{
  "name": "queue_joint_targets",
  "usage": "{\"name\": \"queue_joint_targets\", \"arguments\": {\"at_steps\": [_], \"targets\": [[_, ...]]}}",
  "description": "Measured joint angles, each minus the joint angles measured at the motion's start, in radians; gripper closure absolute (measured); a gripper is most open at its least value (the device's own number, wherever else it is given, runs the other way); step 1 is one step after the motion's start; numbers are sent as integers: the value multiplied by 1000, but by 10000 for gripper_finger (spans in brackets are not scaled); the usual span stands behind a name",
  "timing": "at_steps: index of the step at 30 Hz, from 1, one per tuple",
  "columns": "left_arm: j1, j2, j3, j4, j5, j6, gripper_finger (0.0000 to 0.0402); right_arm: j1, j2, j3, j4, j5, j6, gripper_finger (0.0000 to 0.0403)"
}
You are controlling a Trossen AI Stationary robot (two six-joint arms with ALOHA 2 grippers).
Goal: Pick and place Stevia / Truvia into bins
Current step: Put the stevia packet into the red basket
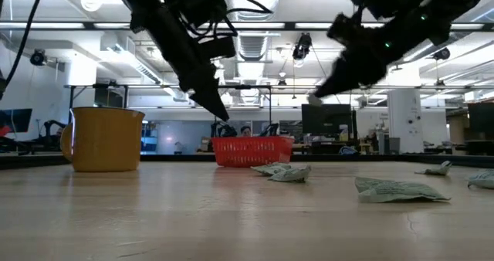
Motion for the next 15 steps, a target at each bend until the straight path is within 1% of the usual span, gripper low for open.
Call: {"name": "queue_joint_targets", "arguments": {"at_steps": [6,11,15], "targets": [[-39,-45,0,-65,2,-65,278,-12,46,-1,216,1,-125,365],[-75,-49,0,-83,5,-65,278,-68,145,-1,367,1,-141,365],[-89,-49,0,-81,5,-64,279,-140,247,31,397,1,-105,364]]}}
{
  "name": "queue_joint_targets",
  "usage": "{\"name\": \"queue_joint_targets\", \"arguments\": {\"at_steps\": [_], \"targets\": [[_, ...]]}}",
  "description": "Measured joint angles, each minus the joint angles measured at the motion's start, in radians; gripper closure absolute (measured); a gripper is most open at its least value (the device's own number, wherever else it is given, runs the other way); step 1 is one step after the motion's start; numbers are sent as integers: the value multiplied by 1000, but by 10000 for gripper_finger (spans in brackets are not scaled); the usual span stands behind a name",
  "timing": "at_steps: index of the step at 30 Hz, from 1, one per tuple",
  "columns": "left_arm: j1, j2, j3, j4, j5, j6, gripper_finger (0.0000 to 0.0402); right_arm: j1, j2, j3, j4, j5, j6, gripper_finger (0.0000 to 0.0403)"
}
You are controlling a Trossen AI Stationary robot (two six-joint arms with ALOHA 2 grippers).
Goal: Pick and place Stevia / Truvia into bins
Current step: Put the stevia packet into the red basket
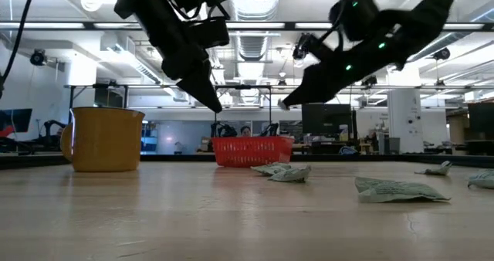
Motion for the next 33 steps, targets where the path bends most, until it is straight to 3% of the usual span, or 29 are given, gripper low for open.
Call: {"name": "queue_joint_targets", "arguments": {"at_steps": [9,12,20,28,33], "targets": [[-1,0,0,-1,-1,0,278,-100,158,106,0,-59,64,356],[-1,0,0,-1,-2,0,278,-100,170,127,-6,-109,62,334],[-2,1,0,-2,-2,0,278,-100,127,134,-95,-110,63,254],[-25,2,0,-6,75,-44,278,-70,-46,134,-467,-116,-14,230],[-55,2,-1,-45,164,-75,278,-41,-175,127,-737,-207,13,237]]}}
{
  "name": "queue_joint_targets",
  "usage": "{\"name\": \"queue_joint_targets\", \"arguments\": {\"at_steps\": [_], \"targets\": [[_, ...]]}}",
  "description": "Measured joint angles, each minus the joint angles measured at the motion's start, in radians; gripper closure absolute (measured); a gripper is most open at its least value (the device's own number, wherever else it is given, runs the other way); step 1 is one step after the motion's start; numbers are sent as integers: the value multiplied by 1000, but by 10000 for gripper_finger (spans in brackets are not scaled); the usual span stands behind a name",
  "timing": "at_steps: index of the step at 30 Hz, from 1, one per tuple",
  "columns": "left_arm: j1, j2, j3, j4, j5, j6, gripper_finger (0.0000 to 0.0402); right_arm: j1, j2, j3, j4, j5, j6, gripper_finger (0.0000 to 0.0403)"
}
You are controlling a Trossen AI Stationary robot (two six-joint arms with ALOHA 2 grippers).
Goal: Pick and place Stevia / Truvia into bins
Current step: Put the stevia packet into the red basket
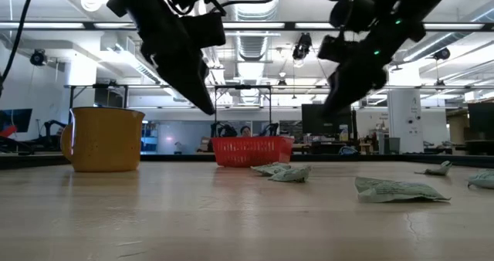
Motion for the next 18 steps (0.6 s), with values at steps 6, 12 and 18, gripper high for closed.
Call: {"name": "queue_joint_targets", "arguments": {"at_steps": [6,12,18], "targets": [[-68,0,0,-114,78,-152,278,51,-114,-56,-110,-63,64,246],[-176,0,0,-259,80,-350,278,91,-158,-117,-93,-66,60,254],[-332,1,0,-343,81,-593,278,93,-156,-140,-90,-66,77,261]]}}
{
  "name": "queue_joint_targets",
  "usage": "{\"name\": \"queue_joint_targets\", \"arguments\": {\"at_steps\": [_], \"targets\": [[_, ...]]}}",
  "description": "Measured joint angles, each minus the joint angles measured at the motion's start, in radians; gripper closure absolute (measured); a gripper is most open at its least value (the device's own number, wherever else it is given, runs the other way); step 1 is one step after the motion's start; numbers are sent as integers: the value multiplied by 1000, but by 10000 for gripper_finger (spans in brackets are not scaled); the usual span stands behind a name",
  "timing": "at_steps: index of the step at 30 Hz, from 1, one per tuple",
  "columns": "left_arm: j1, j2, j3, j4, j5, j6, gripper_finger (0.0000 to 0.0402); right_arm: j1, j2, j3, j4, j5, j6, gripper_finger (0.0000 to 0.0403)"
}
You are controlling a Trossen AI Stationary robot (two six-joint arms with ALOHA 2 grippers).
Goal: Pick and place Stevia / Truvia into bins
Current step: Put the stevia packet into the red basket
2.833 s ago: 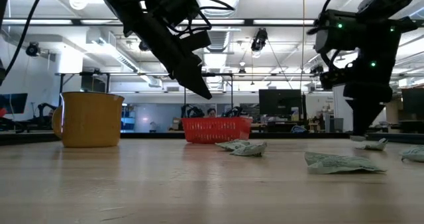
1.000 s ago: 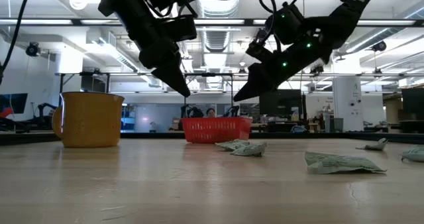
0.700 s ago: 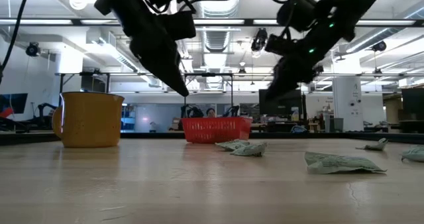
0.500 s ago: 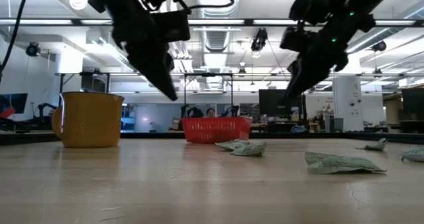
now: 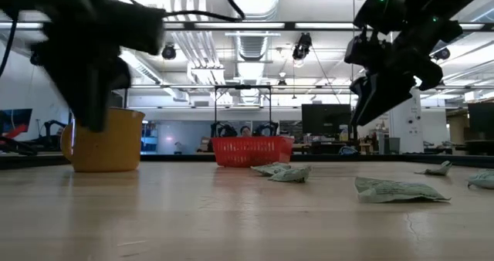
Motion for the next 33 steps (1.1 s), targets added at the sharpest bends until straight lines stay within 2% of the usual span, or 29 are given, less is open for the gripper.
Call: {"name": "queue_joint_targets", "arguments": {"at_steps": [5,10,16,22,33], "targets": [[-154,0,0,-7,-6,-132,278,0,0,-2,1,0,24,264],[-301,0,0,-7,-78,-235,278,0,0,-2,2,0,31,262],[-421,0,0,-25,-144,-331,278,0,0,-2,4,1,57,265],[-478,0,-28,-130,-191,-433,278,0,0,-5,6,1,61,271],[-479,1,-158,18,-175,-459,278,0,1,-12,9,3,61,276]]}}
